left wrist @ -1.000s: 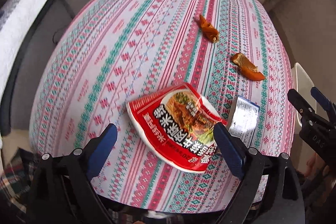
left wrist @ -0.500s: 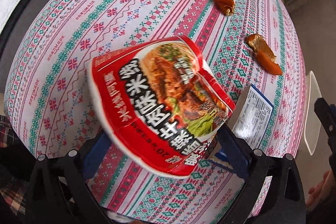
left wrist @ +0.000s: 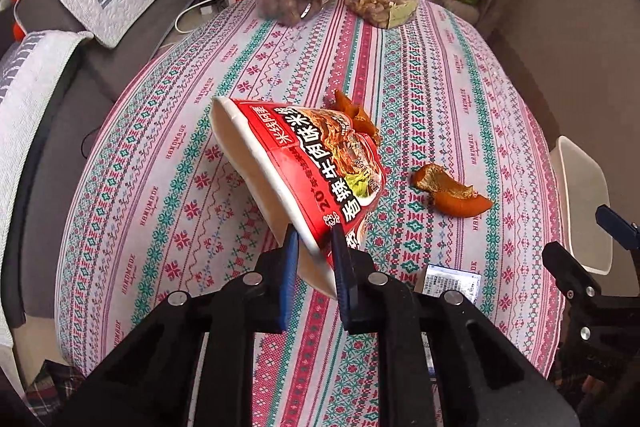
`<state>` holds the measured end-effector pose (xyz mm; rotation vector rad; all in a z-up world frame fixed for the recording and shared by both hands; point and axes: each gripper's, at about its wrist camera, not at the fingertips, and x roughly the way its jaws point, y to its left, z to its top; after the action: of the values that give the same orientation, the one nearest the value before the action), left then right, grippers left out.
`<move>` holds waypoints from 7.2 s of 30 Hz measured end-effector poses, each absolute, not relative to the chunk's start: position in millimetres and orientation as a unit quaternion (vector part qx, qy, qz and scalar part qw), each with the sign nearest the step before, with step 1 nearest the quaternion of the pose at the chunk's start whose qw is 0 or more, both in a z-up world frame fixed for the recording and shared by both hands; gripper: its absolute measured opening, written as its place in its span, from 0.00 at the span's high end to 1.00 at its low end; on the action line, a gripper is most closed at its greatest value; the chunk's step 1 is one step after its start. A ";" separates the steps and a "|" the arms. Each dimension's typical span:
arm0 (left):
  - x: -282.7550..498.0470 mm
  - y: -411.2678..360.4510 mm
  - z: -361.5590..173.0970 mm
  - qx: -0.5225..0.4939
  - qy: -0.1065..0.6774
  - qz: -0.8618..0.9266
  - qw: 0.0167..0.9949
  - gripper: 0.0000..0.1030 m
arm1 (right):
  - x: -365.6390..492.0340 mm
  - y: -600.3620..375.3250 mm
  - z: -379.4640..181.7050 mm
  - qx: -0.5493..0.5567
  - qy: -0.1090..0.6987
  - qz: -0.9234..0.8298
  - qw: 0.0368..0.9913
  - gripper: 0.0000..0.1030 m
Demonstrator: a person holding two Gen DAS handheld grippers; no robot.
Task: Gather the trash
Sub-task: 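Lift the red noodle packet with the left gripper and stand it upright on the table, then grasp the red noodle packet by its rim with the left gripper while the right grasps an orange peel, then carry the packet and peel over the white bin while the left gripper opens to drop the packet, then open the right gripper over the white bin to drop the orange peel, then move both grippers back over the table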
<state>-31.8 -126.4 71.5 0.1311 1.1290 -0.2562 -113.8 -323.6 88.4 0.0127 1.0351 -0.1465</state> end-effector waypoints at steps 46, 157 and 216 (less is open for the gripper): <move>4.6 -101.9 55.4 0.072 0.525 -0.119 0.840 0.56 | -81.4 -318.2 81.8 0.014 0.503 -0.073 0.861 0.07; -61.0 -265.9 130.1 0.014 0.415 -0.257 0.873 0.49 | -182.9 -502.6 171.0 0.117 0.354 -0.209 0.904 0.80; -94.4 -316.2 126.5 0.079 0.455 -0.244 0.853 0.16 | -213.5 -495.8 162.8 0.054 0.388 -0.252 0.885 0.07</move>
<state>-94.4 -316.2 126.5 0.1661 0.9585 -0.5124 -213.5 -495.8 162.8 0.1134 0.8079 -0.5252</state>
